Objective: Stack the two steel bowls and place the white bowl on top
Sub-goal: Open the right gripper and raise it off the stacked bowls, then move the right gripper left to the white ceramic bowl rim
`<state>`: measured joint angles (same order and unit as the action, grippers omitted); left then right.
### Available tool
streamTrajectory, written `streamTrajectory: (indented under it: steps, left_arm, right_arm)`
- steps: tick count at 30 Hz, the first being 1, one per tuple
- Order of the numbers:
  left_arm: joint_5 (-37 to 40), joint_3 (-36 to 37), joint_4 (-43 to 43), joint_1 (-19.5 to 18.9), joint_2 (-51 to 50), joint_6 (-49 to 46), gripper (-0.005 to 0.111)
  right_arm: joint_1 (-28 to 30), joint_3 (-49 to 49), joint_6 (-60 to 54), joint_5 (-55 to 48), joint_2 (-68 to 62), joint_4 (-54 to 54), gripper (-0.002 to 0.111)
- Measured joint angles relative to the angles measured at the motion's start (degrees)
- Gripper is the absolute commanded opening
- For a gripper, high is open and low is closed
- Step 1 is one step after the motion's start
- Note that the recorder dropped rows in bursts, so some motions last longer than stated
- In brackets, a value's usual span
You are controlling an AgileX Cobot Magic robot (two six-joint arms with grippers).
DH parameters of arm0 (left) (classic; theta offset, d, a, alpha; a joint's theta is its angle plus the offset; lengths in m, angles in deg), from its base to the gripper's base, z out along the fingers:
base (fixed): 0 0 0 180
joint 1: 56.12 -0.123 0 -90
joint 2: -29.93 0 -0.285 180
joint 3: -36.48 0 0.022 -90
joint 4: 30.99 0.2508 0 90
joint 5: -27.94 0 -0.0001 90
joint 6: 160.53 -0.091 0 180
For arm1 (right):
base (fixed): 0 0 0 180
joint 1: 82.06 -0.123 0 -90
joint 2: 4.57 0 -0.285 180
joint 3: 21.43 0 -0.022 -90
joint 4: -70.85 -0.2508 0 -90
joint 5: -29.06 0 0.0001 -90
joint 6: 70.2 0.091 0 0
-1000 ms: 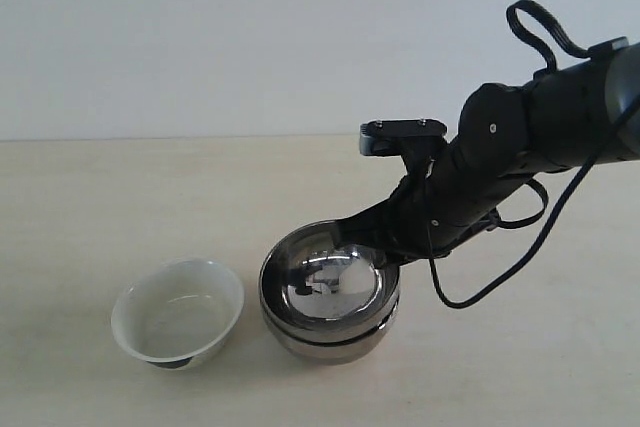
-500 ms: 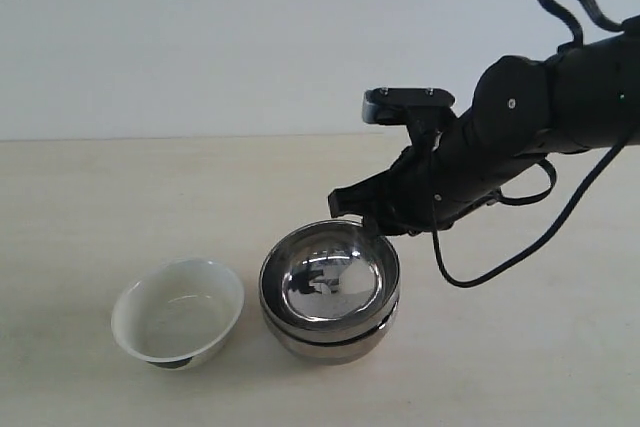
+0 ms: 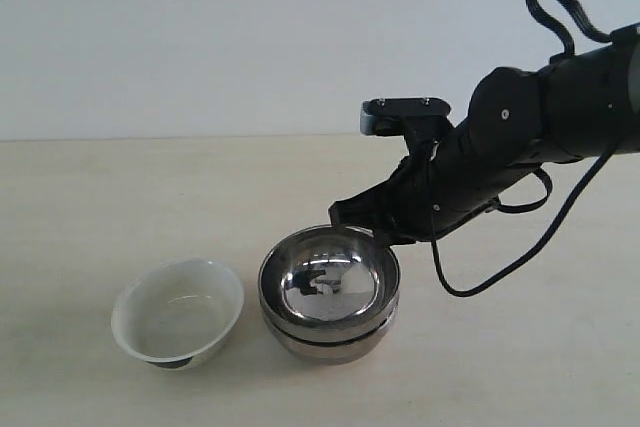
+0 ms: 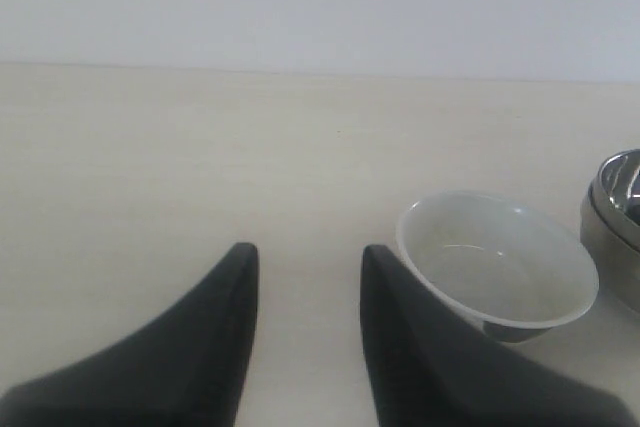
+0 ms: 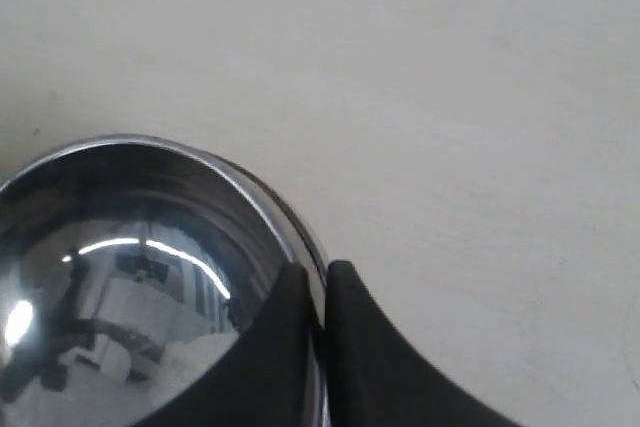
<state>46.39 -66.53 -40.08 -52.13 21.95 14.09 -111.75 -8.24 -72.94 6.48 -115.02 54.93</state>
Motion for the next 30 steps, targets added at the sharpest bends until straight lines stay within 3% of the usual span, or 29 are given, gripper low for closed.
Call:
streamTrajectory:
  steps: [24,30]
  left_arm:
    - [0.0,0.0,0.0,0.0,0.0,0.0,0.032]
    - [0.0,0.0,0.0,0.0,0.0,0.0,0.032]
  right_arm:
    - [0.0,0.0,-1.5,0.4,2.5,0.0,0.0]
    - [-3.1,0.0,-3.4,0.5,4.7,0.0,0.0]
